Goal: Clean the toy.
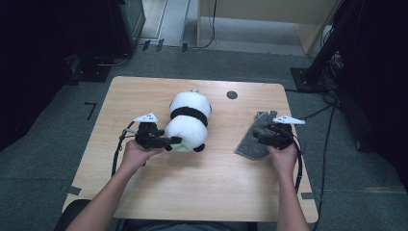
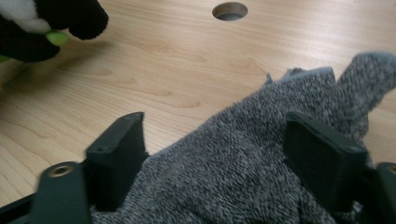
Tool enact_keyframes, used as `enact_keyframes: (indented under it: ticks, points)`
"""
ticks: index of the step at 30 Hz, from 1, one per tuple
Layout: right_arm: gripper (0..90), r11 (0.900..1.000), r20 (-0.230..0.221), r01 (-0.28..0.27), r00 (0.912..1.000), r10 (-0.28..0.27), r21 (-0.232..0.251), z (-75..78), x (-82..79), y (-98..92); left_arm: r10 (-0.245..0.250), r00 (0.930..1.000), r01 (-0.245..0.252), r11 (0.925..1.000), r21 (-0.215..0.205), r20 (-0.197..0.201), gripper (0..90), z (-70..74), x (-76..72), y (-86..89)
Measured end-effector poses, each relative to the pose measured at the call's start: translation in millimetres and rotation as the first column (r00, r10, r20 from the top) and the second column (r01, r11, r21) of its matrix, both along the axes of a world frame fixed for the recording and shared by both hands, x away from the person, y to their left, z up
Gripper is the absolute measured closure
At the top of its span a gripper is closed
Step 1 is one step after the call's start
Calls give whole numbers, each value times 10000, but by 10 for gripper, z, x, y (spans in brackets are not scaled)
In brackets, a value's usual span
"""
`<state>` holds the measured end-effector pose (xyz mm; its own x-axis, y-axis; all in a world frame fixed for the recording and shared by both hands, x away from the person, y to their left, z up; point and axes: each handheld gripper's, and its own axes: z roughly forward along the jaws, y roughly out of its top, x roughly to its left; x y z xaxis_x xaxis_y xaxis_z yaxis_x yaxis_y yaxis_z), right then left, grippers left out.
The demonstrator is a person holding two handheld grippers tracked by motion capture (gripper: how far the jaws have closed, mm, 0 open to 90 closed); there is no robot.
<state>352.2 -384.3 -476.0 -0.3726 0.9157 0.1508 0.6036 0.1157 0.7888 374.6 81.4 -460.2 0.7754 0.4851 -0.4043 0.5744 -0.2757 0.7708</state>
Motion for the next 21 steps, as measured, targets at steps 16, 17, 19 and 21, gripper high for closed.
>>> enact_keyframes:
  ticks: [16,17,19,21]
  points:
    - [108,9876,-1290,-321,9916,122,-1534,-369,121,65,390,9986,-390,9992,2,-359,475,-11,39,46]
    - [110,9817,-1264,-431,9918,197,-1853,-383,117,92,416,9985,-417,9991,-9,-358,476,-10,38,48]
    - [146,9761,-1097,-529,9935,301,-2106,-393,97,115,452,9983,-453,9990,-34,-357,476,-7,38,51]
    - [267,9790,-917,-373,9956,192,-2006,-394,70,85,482,9981,-486,9988,-100,-391,477,-6,36,51]
